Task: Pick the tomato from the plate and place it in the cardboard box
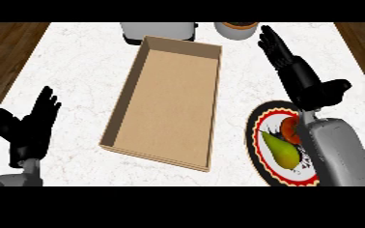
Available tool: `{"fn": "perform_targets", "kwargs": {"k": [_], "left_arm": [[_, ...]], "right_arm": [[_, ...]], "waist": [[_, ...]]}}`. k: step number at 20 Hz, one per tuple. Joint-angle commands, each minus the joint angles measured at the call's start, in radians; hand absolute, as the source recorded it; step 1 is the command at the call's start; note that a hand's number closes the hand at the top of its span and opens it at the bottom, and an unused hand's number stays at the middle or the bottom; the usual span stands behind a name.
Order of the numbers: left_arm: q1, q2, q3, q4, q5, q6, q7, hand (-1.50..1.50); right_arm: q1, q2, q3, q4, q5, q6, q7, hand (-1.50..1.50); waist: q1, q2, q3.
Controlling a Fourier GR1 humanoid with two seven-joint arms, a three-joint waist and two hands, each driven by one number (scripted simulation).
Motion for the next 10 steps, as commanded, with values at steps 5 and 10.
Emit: {"fn": "perform_targets", "kwargs": {"k": [5,10], "left_arm": [[0.004,0.182,-0.004,0.019,-0.218,0.029,-0.072,0.00],[0.018,0.193,-0.025,0.030,-0.227,0.003,-0.072,0.00]], "right_arm": [[0.282,-0.102,-0.173,-0.024,-0.107,0.104,-0.251,-1.50],[0.390,-0.296,-0.053,0.021,0.410,-0.087,-0.422,-1.50]], "waist": [[-0.060,0.008,-0.003],[-0.060,0.017,-0.003]]}}
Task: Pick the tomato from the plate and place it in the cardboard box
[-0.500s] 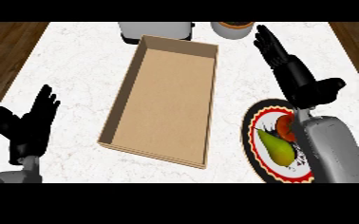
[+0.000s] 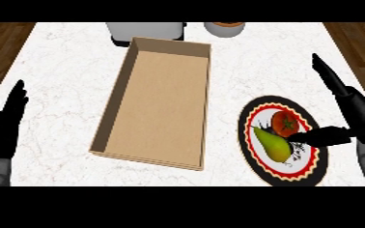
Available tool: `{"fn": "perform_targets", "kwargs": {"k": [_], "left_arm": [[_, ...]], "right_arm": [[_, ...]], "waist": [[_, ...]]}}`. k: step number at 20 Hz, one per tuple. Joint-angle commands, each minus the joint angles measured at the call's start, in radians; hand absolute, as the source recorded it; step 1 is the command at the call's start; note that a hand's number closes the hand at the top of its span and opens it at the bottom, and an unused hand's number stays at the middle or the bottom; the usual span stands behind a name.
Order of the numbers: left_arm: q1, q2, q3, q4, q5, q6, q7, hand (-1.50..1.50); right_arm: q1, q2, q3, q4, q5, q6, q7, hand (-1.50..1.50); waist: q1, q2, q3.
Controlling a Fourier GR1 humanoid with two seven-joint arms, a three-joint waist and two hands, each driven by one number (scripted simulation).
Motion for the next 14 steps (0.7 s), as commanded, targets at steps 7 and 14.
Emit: {"fn": "perform_targets", "kwargs": {"k": [7,14], "left_arm": [[-0.020,0.012,-0.036,0.035,-0.083,-0.010,-0.045,0.00],[-0.057,-0.023,-0.062,0.036,-0.105,-0.012,-0.007,0.00]], "right_arm": [[0.207,-0.001,-0.159,0.392,-0.105,0.105,-0.783,-1.50],[0.121,-0.178,-0.134,0.450,0.201,-0.118,-0.708,-1.50]], "waist": [[0.042,0.007,0.006],[0.049,0.005,0.002]]}}
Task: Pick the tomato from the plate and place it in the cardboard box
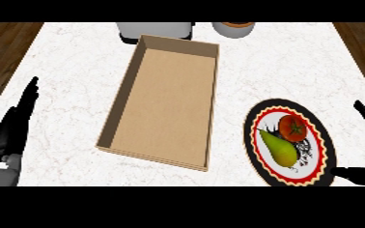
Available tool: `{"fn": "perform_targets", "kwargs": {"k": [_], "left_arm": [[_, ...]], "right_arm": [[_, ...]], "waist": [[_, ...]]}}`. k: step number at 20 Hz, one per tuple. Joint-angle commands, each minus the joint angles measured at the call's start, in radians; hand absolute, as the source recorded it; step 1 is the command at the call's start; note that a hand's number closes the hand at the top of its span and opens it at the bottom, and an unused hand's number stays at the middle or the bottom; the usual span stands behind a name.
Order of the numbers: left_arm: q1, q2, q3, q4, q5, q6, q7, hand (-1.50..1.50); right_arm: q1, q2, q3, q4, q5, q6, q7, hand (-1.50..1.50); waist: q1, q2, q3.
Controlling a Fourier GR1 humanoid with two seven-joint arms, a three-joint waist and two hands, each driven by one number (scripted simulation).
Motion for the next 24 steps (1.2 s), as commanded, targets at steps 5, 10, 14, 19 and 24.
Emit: {"fn": "perform_targets", "kwargs": {"k": [5,10,14,19,24], "left_arm": [[-0.004,-0.020,-0.006,0.004,-0.031,0.001,-0.001,0.00],[-0.022,-0.024,0.007,0.031,-0.032,-0.014,-0.004,0.00],[-0.052,-0.059,0.001,0.044,-0.072,0.005,0.022,0.00],[-0.015,-0.052,0.051,0.008,-0.068,-0.043,0.010,0.00],[-0.004,-0.083,0.090,0.033,-0.096,-0.063,-0.033,0.00]], "right_arm": [[-0.068,-0.135,0.103,0.024,0.269,-0.070,0.147,-1.50],[-0.102,-0.169,0.204,-0.114,0.395,0.005,0.416,-1.50],[-0.125,-0.142,0.241,-0.171,0.429,0.105,0.516,-1.50],[-0.182,-0.049,0.269,-0.164,0.530,0.105,0.637,-1.50],[-0.212,0.024,0.263,-0.107,0.603,0.094,0.644,-1.50]], "waist": [[0.010,-0.002,-0.003],[0.003,-0.004,-0.004],[-0.002,-0.005,-0.003],[0.004,-0.004,-0.002],[0.003,-0.004,-0.002]]}}
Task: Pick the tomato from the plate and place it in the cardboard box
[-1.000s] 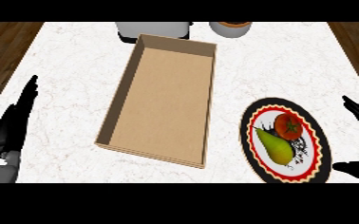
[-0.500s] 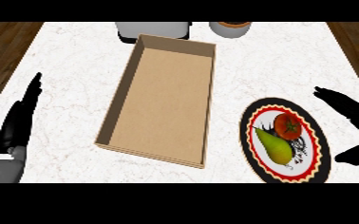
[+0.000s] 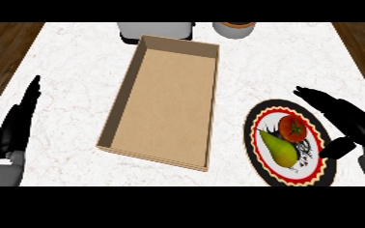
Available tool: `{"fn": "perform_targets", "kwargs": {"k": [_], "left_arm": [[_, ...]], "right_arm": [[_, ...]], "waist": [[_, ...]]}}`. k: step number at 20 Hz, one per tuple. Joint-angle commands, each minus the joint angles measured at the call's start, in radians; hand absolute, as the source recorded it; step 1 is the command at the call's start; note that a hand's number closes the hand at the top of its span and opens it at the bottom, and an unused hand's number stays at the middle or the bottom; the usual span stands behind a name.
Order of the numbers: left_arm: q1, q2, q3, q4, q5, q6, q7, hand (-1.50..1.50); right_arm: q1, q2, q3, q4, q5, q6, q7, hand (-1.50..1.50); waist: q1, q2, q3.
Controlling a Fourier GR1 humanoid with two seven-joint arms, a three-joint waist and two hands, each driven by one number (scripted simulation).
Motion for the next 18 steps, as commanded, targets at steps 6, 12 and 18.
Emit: {"fn": "perform_targets", "kwargs": {"k": [6,12,18], "left_arm": [[0.017,-0.045,0.060,-0.052,-0.066,-0.034,0.032,0.00],[-0.037,-0.066,0.093,0.072,-0.079,-0.084,-0.050,0.00],[0.049,-0.057,0.130,-0.065,-0.070,-0.129,0.008,0.00]], "right_arm": [[-0.005,0.052,-0.039,-0.035,0.092,0.078,0.020,-1.50],[0.026,0.088,-0.052,-0.082,0.091,0.101,-0.039,-1.50],[0.111,0.113,-0.048,-0.214,0.105,0.114,-0.065,-1.50]], "waist": [[-0.002,0.000,0.000],[-0.006,0.000,0.000],[-0.004,-0.001,0.000]]}}
